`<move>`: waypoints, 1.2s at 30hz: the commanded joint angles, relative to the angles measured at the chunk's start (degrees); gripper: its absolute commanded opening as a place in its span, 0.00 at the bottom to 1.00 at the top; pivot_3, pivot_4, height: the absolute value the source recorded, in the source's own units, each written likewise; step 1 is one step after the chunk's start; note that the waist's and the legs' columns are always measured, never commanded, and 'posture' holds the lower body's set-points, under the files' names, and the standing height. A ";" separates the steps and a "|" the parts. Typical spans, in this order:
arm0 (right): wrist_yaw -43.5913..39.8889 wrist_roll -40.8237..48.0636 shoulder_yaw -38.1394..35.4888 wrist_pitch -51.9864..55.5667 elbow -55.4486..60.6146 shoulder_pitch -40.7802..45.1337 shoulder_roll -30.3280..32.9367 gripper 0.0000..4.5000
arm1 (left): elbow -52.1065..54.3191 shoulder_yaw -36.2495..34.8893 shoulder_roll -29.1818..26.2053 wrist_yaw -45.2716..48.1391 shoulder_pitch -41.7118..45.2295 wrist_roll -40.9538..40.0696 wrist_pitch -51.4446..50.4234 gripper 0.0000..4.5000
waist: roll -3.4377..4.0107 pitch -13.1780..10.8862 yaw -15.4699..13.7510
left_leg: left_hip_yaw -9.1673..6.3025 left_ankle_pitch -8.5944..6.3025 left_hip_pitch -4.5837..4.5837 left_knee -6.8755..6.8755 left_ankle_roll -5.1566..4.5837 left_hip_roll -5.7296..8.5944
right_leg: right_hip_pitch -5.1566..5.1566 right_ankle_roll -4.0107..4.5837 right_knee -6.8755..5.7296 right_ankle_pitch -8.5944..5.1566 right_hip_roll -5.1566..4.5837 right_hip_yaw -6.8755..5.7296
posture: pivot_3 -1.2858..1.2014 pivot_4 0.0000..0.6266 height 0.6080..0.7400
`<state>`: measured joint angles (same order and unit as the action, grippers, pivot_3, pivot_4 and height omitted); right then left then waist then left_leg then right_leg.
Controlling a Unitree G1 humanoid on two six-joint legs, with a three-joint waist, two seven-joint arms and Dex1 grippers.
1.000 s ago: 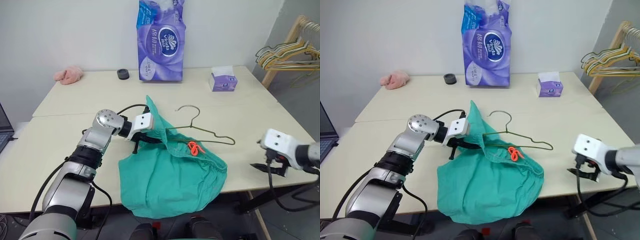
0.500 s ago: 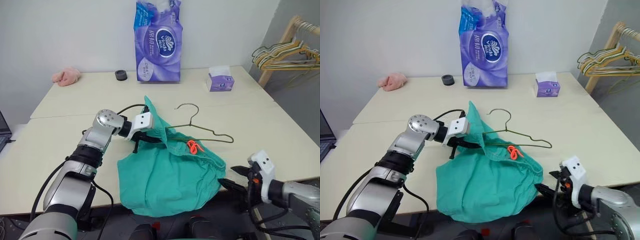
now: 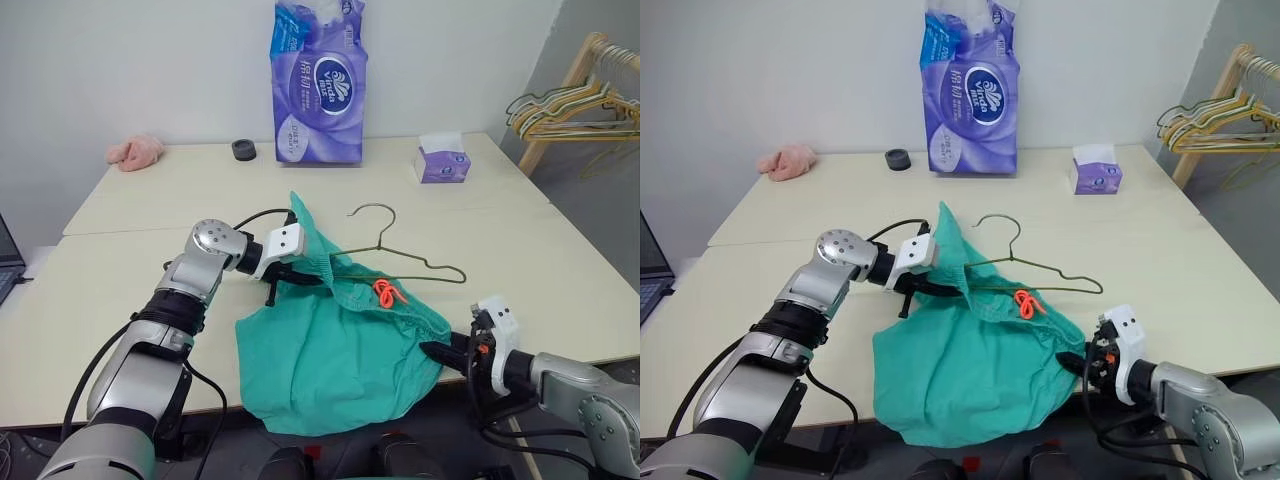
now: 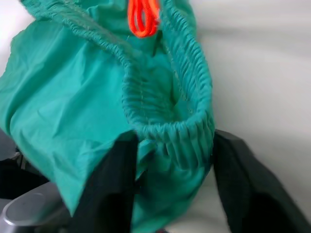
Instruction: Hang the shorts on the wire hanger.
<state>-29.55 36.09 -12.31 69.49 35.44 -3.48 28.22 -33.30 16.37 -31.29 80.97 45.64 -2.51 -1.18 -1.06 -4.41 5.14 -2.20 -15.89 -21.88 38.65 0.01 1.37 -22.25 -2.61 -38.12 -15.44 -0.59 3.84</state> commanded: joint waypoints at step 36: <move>-1.34 11.19 -11.65 -0.38 3.69 0.25 14.13 0.01 | 3.41 2.08 -7.73 5.83 -1.14 1.46 1.94 0.00 | 0.04 -0.04 0.24 | 0.04 -0.01 -0.02 0.00 -0.01 -0.02 | 0.00 -0.01 0.06 -0.01 0.06 0.06 | 0.44 0.11 1.00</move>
<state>-31.10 46.56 -20.47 69.11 37.63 -3.81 40.85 -28.85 18.90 -38.18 88.06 43.06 -2.77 -0.11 -1.02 -4.44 5.38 -2.15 -15.90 -21.91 38.65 0.00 1.36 -22.24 -2.62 -38.05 -15.45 -0.54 3.90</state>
